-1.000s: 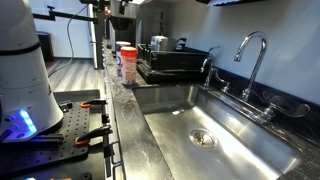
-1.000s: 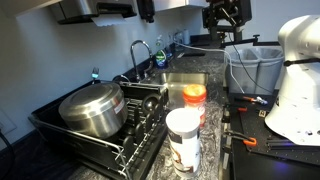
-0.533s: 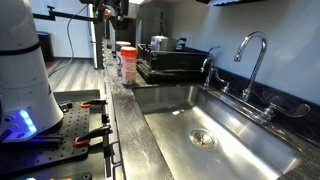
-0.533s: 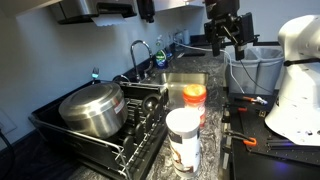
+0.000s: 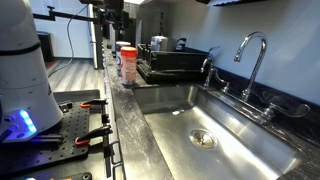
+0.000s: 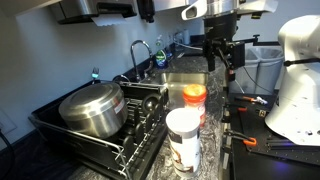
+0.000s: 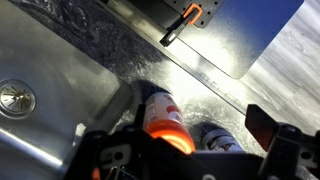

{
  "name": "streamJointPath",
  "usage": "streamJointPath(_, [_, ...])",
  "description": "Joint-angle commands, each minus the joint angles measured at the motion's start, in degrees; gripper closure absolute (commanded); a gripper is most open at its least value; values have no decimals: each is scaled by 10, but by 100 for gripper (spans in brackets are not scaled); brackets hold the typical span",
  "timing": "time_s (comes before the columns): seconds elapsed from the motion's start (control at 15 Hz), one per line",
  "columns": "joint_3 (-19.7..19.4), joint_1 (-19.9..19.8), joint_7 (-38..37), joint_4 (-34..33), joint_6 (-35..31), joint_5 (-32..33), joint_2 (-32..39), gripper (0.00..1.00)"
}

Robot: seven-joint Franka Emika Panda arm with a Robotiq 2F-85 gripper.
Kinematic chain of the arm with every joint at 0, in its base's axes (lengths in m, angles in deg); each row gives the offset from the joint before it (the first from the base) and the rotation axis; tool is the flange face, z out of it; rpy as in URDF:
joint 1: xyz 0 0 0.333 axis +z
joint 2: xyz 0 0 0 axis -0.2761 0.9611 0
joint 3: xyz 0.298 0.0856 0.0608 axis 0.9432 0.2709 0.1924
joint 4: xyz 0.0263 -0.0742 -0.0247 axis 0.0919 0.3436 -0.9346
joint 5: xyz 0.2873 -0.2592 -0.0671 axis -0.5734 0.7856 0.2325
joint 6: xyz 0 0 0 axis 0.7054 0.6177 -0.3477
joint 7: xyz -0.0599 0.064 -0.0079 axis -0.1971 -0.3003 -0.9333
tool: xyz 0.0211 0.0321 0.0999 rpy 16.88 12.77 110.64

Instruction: Pick up the bottle and put it on top of the other bottle

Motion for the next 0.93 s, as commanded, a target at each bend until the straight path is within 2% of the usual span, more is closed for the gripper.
streamJointPath(0.0, [11, 2, -29, 21, -51, 12, 12, 0])
streamJointPath(0.33, [22, -3, -54, 15, -110, 31, 56, 0])
streamJointPath(0.87, [25, -6, -82, 15, -167, 62, 110, 0])
